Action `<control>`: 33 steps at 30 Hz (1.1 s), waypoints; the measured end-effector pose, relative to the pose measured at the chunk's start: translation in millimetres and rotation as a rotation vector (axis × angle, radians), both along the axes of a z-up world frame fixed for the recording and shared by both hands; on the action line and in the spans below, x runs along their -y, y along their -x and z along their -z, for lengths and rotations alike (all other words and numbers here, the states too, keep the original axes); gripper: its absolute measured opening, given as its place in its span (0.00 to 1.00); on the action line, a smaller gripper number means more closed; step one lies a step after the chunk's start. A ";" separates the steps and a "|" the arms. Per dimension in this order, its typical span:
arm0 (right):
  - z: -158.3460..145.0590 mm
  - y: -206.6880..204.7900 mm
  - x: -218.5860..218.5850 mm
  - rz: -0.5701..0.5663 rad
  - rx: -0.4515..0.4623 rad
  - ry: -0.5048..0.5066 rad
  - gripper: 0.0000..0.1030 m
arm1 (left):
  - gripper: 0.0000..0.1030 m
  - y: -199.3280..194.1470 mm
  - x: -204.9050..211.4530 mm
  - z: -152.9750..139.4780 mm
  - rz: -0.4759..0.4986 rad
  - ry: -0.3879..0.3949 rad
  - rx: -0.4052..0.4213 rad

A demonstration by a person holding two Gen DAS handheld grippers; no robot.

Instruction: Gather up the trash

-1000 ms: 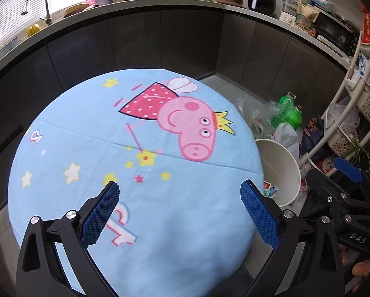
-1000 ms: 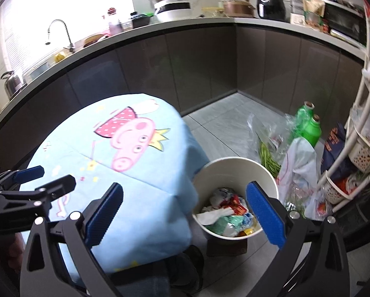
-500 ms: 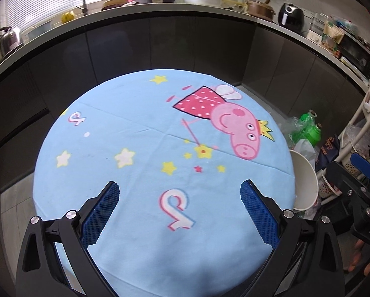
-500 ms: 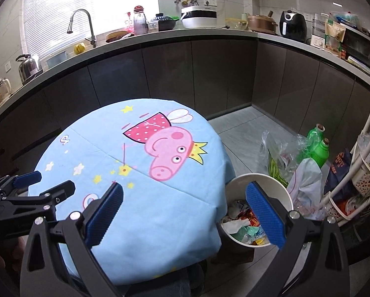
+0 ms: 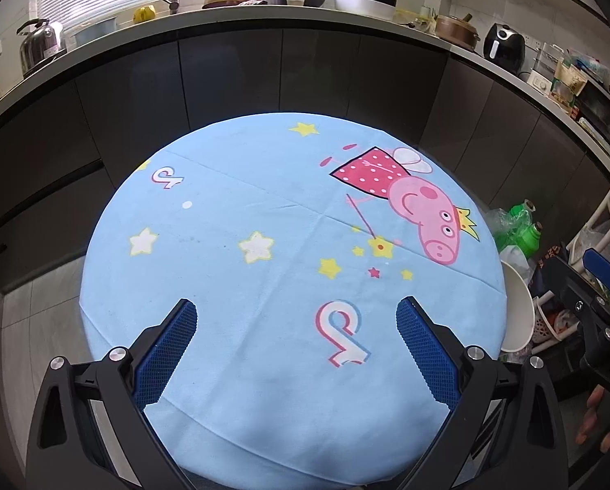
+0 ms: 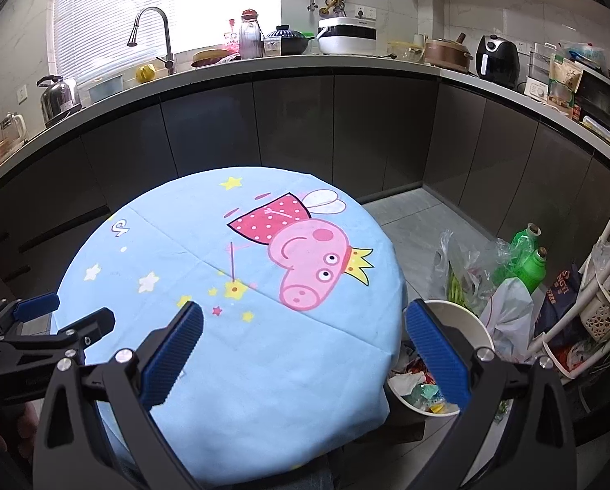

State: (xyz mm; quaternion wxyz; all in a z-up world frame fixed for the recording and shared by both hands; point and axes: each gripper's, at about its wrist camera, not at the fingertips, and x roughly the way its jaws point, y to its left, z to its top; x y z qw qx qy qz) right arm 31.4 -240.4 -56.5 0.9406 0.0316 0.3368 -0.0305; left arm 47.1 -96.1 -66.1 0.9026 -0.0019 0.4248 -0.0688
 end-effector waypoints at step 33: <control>1.7 -5.4 -8.3 0.005 -0.004 0.004 0.97 | 0.92 0.9 -1.5 0.8 0.003 0.014 -0.003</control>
